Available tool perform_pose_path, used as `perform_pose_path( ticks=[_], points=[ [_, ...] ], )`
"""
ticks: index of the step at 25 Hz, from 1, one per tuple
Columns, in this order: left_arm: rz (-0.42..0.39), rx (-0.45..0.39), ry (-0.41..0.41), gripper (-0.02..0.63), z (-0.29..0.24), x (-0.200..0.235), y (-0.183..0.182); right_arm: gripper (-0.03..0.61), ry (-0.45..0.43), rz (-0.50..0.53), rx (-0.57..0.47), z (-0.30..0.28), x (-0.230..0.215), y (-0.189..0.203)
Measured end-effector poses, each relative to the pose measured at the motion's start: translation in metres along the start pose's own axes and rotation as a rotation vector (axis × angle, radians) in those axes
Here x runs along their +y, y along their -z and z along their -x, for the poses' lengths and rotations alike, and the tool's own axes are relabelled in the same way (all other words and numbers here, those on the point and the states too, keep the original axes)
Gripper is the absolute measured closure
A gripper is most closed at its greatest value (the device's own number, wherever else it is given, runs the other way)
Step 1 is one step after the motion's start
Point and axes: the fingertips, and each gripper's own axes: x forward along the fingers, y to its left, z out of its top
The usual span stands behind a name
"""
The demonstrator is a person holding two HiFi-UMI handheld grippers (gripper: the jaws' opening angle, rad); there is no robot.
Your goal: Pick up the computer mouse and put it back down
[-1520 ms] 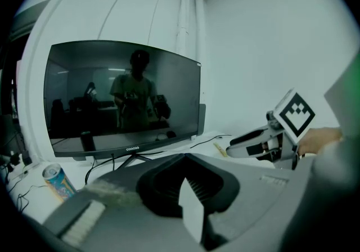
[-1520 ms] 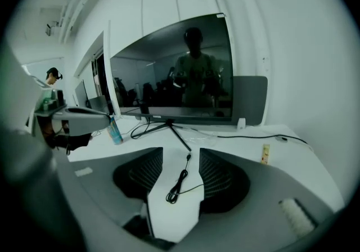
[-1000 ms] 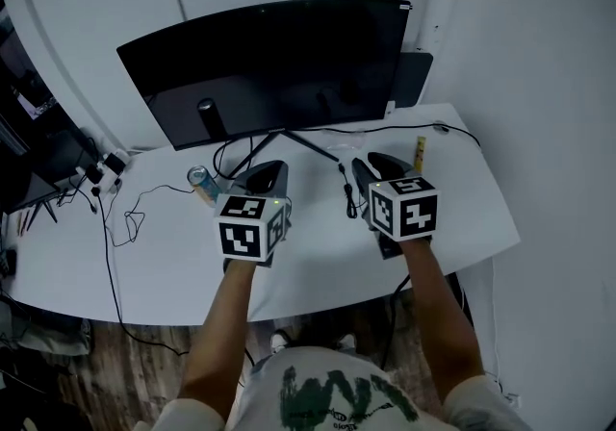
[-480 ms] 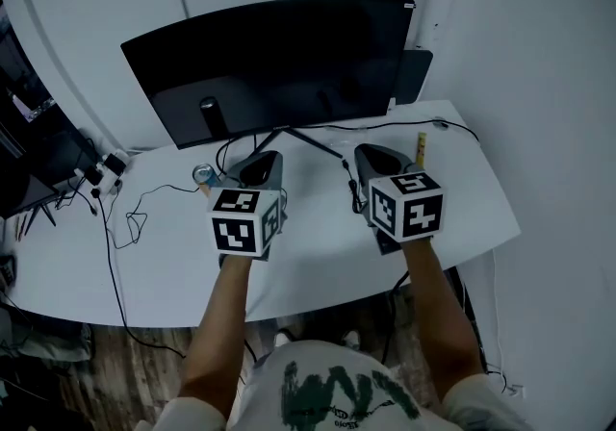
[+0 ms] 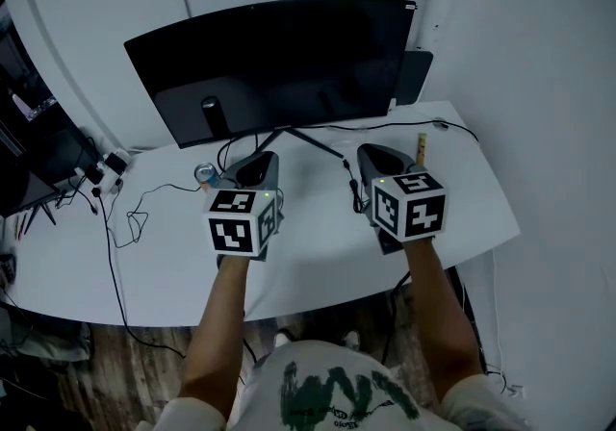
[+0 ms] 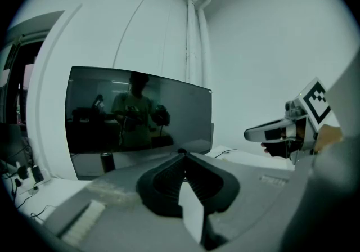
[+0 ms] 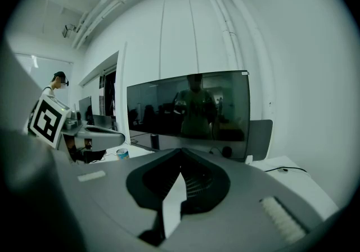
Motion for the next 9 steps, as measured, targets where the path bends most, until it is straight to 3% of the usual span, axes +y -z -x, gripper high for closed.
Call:
perform_pose_path(
  ticks=[9],
  points=[
    [-0.002,-0.001,-0.003,0.611,0.0040,0.0002,-0.0004,0.580,-0.004,-0.003,-0.001,0.0016,0.0037,-0.0002]
  ],
)
